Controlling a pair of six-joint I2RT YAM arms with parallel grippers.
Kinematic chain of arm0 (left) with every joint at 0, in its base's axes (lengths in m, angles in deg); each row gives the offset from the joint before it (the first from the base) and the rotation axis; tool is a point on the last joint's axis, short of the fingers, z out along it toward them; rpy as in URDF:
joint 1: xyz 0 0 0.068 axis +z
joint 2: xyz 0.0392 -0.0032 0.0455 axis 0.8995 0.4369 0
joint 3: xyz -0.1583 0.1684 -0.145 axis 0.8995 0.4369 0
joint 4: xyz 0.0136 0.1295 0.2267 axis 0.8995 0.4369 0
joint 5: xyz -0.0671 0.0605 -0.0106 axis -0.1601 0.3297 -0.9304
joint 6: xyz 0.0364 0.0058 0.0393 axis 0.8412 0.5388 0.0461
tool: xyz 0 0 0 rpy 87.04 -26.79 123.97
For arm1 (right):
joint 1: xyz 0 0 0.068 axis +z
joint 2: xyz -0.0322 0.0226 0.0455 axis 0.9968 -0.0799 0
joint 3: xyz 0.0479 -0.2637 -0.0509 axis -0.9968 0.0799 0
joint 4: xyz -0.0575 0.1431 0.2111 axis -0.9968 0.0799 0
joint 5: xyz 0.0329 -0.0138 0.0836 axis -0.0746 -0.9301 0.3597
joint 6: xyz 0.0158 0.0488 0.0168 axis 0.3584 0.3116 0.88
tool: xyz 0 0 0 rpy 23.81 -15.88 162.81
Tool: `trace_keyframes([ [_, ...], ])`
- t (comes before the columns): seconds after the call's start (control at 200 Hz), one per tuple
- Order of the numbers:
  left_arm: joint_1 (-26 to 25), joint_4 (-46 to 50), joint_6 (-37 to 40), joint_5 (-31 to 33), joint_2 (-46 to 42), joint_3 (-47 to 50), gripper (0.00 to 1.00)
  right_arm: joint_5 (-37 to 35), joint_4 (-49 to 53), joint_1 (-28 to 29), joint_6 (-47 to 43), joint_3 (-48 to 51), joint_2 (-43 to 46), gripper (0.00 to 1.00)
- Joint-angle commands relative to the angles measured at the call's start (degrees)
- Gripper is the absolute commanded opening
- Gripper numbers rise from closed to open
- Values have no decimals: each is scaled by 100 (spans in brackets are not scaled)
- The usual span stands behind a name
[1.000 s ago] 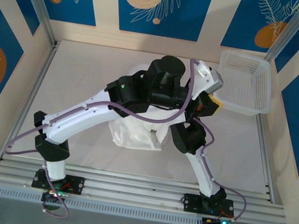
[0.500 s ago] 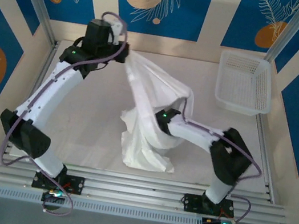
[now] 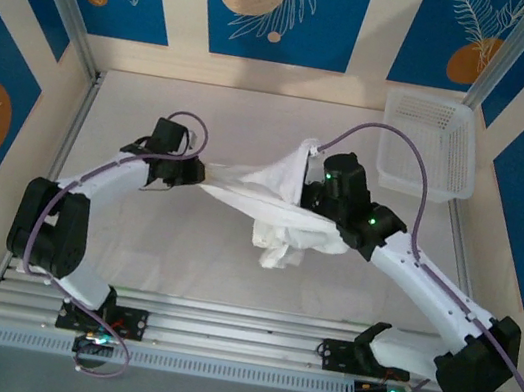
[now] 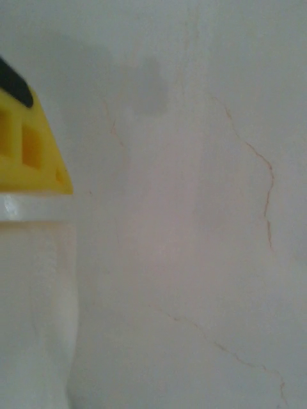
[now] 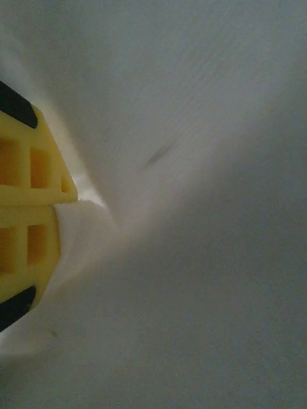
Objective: Fold the inside-out t-shirt
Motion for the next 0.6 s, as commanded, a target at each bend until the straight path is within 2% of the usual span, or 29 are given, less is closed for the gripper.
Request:
trace_keyframes([
  [0.0, 93, -329, 22, -326, -461, -185, 47, -158, -270, -72, 307, -35, 200, 0],
  [0.07, 93, -65, 56, -415, -919, -403, 66, -321, -218, -144, 466, 4, 229, 0],
  [0.155, 52, 81, -157, -597, -1595, -530, 76, -658, -219, -181, 759, 73, 236, 0],
  [0.205, -61, -21, -423, -813, -1999, -508, 78, -964, -196, -181, 959, 77, 212, 0],
  [0.265, -430, -290, -673, -1004, -2420, -418, 78, -1314, -198, -179, 1168, 71, 163, 0],
  [0.385, -1699, -986, -646, -1069, -2762, -287, 79, -1512, -330, -155, 1327, -26, -19, 0],
  [0.47, -2327, -1349, -360, -1418, -2530, -322, 82, -1345, -443, -137, 1322, -125, -172, 0],
  [0.595, -2799, -1118, 567, -1571, -2028, -596, 85, -1150, -361, -91, 1329, -366, -327, 0],
])
